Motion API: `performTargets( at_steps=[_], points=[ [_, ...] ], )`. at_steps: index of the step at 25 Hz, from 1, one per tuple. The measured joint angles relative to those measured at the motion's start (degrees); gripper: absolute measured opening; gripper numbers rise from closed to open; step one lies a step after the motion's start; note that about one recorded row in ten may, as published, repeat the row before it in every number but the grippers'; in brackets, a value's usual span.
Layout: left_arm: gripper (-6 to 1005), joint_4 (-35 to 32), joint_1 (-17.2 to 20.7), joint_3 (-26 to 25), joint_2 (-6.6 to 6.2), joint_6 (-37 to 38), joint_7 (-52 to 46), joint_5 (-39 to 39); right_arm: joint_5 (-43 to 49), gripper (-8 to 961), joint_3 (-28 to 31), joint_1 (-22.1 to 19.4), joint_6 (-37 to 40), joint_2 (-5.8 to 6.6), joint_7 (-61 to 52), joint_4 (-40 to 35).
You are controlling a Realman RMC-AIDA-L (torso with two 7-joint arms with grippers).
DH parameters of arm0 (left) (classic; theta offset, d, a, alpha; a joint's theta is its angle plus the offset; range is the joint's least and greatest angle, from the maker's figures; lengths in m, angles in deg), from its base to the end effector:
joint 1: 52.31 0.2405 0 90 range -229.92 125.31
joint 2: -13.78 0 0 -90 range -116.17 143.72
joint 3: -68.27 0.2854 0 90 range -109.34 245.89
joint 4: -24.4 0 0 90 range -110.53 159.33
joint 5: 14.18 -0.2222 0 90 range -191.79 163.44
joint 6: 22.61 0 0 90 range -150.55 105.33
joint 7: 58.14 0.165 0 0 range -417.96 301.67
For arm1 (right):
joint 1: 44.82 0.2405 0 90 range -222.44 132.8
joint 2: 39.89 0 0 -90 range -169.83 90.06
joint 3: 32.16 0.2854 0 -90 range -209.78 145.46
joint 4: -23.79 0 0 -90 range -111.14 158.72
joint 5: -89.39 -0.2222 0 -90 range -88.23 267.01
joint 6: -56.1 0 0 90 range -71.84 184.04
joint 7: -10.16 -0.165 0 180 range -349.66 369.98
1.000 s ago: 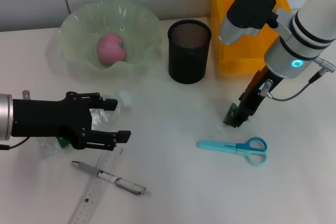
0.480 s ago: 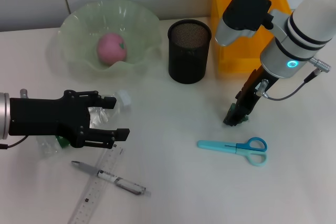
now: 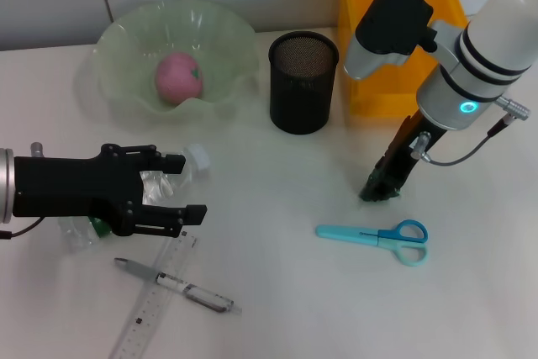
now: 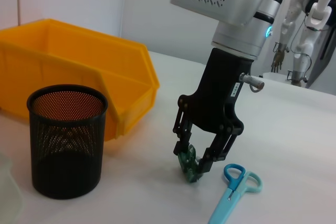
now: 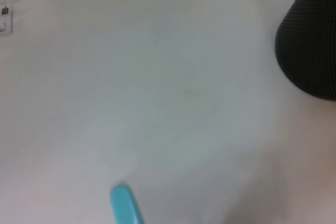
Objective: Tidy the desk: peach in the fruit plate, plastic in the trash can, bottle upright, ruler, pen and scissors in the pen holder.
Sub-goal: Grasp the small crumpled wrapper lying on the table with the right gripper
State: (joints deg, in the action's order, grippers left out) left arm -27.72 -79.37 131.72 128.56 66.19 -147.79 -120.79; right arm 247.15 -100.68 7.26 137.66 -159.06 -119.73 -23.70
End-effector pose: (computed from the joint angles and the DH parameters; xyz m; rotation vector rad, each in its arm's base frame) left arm -0.2521 0.3580 -0.0207 -2.9375 -0.4432 -0.4693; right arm 0.2175 0.4365 -0.0588 -2.6922 0.7277 -0.7141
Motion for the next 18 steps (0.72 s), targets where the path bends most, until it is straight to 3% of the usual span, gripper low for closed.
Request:
performTargets(
  at_steps=[6, 17, 18],
  points=[
    [847, 0.0, 0.0, -0.1, 0.00, 0.1, 0.0, 0.0, 0.0, 493, 0.0, -0.3, 0.2, -0.01, 0.0, 0.0],
    [847, 0.0, 0.0, -0.8, 0.08, 0.1, 0.1, 0.0, -0.6, 476, 0.3, -0.6, 0.5, -0.09, -0.4, -1.0],
    [847, 0.0, 0.0, -0.8, 0.09, 0.1, 0.1, 0.0, -1.0, 405, 0.5, -0.6, 0.7, -0.09, -0.4, -1.5]
  ],
)
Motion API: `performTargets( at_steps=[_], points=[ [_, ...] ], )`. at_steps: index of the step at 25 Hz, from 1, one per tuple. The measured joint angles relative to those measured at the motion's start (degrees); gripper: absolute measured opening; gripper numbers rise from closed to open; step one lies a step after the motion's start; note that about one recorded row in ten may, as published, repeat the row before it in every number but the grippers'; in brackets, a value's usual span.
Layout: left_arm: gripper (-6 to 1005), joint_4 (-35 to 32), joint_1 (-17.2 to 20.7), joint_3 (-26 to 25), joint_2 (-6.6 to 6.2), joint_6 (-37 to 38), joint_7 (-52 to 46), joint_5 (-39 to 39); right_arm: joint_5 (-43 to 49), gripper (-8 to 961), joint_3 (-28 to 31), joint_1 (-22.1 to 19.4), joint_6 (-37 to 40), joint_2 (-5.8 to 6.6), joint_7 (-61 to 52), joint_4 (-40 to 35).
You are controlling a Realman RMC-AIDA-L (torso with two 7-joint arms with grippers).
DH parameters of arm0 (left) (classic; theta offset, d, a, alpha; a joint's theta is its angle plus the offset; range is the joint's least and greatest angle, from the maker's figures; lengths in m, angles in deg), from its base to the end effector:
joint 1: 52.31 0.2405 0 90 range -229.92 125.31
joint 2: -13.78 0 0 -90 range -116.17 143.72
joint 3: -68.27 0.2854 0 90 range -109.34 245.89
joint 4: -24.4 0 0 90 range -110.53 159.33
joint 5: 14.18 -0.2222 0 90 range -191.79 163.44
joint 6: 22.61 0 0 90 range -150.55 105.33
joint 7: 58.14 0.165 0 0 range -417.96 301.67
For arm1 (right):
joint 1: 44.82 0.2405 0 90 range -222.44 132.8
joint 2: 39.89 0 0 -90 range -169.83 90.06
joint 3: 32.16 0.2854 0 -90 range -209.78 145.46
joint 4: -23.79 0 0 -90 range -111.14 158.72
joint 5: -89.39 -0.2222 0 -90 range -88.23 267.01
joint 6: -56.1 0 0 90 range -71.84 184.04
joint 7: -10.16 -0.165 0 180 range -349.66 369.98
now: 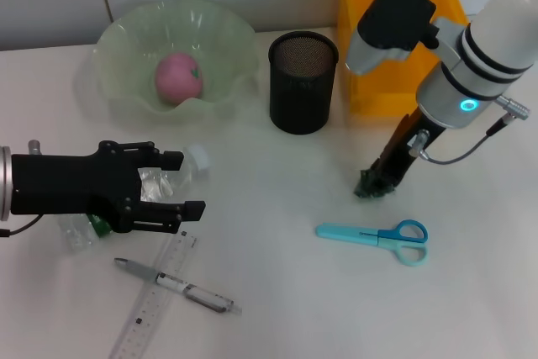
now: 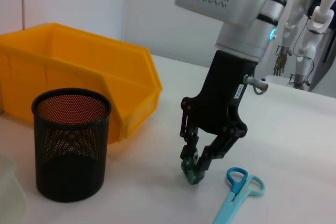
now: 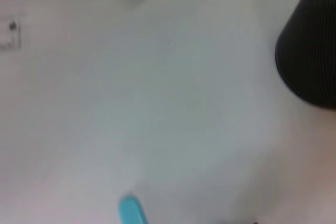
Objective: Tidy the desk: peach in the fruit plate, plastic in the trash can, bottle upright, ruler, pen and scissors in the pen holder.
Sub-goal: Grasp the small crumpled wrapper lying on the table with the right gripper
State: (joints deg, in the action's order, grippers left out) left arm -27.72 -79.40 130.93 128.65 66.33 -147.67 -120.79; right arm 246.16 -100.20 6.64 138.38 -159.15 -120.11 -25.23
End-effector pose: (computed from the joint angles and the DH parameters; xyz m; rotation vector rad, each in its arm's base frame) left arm -0.2520 0.3590 -0.0187 -2.9274 -0.4445 -0.4807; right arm 0.2143 0.4356 -0.0569 -2.6966 0.7452 -0.6762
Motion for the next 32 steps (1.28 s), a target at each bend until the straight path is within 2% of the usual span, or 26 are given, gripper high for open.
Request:
performTargets(
  at_steps=[2, 7, 12, 22, 29, 32],
  points=[
    [847, 0.0, 0.0, 0.0, -0.01, 0.0, 0.0, 0.0, -1.5, 262, 0.3, -0.2, 1.5, 0.09, 0.0, -2.2],
    [846, 0.0, 0.0, 0.0, 0.07, 0.0, 0.1, 0.0, -7.4, 198, 2.1, -2.1, 6.6, 0.24, -0.1, -12.3],
    [844, 0.0, 0.0, 0.0, 0.09, 0.0, 0.0, 0.0, -8.7, 133, 3.2, -2.9, 8.1, 0.31, -0.2, -15.8],
    [840, -0.2, 0.0, -0.9, 0.11, 0.4, -0.3, 0.1, -5.9, 202, 2.8, -2.6, 9.9, 0.53, -1.1, -16.0],
    [837, -0.2, -0.1, -1.0, 0.11, 0.4, -0.3, 0.1, -4.0, 423, 2.7, -2.4, 9.9, 0.49, -1.5, -15.5],
    [836, -0.2, -0.3, -1.1, 0.09, 0.4, -0.3, 0.1, -3.6, 572, 2.5, -2.6, 9.9, 0.47, -1.5, -15.1]
  ],
)
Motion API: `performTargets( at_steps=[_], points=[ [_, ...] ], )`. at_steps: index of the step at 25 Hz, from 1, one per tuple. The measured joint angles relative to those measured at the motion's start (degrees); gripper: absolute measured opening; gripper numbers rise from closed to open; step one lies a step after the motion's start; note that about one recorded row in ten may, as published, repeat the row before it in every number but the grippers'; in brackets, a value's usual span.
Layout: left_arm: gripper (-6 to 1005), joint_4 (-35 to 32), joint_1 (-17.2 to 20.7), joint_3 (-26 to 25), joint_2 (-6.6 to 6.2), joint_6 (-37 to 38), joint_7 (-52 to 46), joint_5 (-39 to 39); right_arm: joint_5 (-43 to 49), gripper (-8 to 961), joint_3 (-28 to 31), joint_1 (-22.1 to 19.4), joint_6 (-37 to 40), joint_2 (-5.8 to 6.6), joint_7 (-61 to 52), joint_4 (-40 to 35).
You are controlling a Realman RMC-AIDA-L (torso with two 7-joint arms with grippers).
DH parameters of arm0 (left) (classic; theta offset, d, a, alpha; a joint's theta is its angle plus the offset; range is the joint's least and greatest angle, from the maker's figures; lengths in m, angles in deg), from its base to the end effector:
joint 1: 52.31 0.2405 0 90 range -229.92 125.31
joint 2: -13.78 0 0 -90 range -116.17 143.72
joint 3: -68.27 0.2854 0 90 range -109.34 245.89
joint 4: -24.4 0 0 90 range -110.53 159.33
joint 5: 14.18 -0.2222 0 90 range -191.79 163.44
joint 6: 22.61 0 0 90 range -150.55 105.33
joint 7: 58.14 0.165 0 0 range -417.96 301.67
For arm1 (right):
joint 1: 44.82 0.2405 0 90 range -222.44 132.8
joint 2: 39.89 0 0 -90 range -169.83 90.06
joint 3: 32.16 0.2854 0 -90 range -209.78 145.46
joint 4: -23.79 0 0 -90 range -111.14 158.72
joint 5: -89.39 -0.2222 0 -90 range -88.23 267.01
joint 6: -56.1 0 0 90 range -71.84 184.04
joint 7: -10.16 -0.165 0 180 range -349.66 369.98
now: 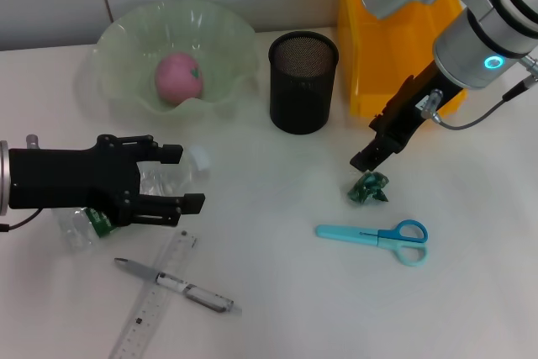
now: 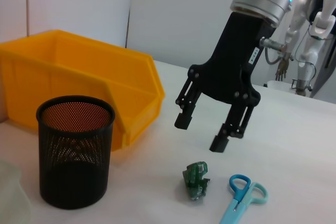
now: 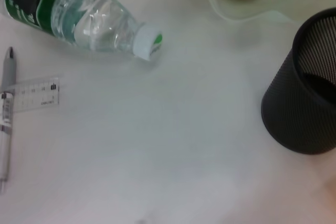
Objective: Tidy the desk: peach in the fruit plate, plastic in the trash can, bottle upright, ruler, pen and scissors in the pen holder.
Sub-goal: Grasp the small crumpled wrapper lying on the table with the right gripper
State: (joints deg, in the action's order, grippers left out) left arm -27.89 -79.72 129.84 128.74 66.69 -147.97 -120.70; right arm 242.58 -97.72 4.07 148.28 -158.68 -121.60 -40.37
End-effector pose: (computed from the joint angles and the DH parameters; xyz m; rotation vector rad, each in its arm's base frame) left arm -0.2495 0.3615 -0.0154 -2.9158 -0.4464 -0.5000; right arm 0.1781 0.4312 -0.0182 -2.7148 0.7118 -0.5326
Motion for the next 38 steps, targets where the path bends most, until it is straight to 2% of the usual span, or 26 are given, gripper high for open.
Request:
performTargets(
  at_steps=[1, 10, 23, 38],
  points=[
    [835, 0.0, 0.0, -0.1, -0.01, 0.0, 0.0, 0.0, 0.1, 621, -0.1, 0.0, -0.1, 0.00, 0.1, 0.3],
    [831, 0.0, -0.2, -0.4, 0.14, 0.0, 0.1, 0.1, 0.7, 724, -3.5, 0.1, -4.0, -0.03, 1.2, 6.2],
    [826, 0.0, 0.1, -0.4, 0.17, 0.0, 0.3, 0.1, 2.1, 724, -5.8, 1.7, -9.6, -0.19, 1.9, 13.4],
    [819, 0.0, 0.3, -0.4, 0.14, 0.0, 0.4, 0.1, 1.8, 725, -6.9, 2.0, -12.5, -0.34, 2.5, 16.4]
  ],
)
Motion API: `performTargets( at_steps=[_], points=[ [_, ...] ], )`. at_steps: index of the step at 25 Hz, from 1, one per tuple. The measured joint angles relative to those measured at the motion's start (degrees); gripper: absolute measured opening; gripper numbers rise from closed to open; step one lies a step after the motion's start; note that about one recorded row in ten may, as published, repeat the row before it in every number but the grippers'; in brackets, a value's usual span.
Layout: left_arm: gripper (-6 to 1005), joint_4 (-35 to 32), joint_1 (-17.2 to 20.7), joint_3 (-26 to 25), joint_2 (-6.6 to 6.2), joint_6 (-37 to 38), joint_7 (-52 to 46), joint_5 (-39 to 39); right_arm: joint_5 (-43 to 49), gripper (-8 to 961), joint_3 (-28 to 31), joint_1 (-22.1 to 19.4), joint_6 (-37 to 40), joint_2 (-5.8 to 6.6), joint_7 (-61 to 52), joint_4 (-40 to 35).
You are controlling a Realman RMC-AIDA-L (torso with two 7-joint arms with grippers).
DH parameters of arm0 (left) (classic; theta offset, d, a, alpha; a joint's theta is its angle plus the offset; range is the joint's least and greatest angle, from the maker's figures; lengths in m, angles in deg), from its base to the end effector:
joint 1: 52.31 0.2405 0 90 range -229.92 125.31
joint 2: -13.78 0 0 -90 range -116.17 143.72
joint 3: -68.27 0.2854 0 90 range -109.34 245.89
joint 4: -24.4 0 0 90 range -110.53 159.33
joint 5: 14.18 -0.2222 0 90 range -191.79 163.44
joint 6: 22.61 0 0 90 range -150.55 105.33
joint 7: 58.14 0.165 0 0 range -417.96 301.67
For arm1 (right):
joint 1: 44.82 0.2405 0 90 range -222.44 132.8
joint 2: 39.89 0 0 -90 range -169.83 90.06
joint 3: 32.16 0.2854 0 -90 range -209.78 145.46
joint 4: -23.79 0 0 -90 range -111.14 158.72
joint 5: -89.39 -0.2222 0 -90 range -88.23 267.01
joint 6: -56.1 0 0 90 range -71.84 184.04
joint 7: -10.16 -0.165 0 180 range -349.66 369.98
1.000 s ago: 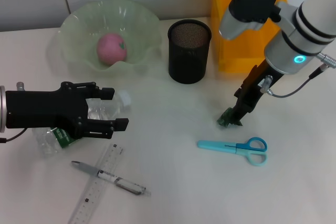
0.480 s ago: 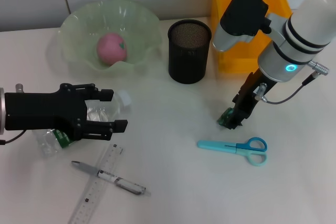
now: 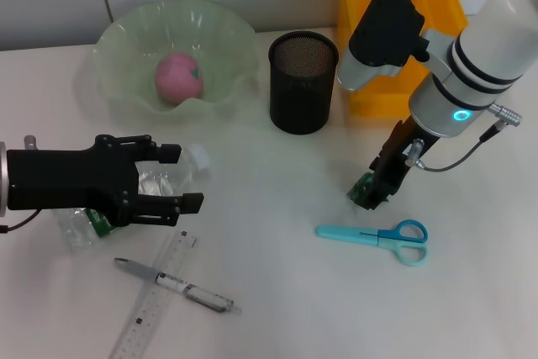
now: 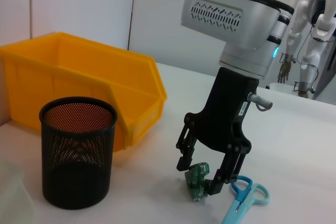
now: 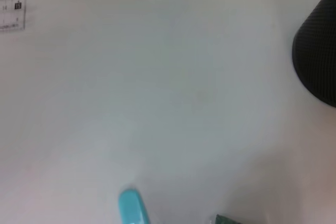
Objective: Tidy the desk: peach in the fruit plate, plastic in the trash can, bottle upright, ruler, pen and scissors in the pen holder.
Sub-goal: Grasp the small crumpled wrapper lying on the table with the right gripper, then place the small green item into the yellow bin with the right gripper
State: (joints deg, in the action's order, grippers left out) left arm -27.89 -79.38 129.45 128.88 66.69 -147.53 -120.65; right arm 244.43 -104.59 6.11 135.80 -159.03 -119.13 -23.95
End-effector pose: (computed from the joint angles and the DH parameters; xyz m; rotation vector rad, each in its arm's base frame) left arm -0.2513 0.3604 -0.0150 -2.9080 -0.4466 -0.5067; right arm 0.2176 0.4329 -0.0680 -2.7164 0.6731 -0.7092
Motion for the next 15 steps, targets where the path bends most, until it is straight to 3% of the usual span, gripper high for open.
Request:
performTargets(
  at_steps=[2, 11, 15],
  points=[
    [819, 0.0, 0.0, 0.0, -0.03, 0.0, 0.0, 0.0, 0.0, 725, 0.0, 0.0, 0.0, 0.00, 0.0, 0.1],
    [815, 0.0, 0.1, -0.1, -0.01, 0.4, 0.0, -0.1, -0.1, 439, 0.2, -0.1, 0.1, -0.04, 0.0, -0.4],
    [813, 0.0, 0.2, -0.2, -0.03, 0.4, 0.0, 0.0, -1.4, 339, 0.8, -0.9, 3.4, -0.04, -0.3, -5.0]
  ],
)
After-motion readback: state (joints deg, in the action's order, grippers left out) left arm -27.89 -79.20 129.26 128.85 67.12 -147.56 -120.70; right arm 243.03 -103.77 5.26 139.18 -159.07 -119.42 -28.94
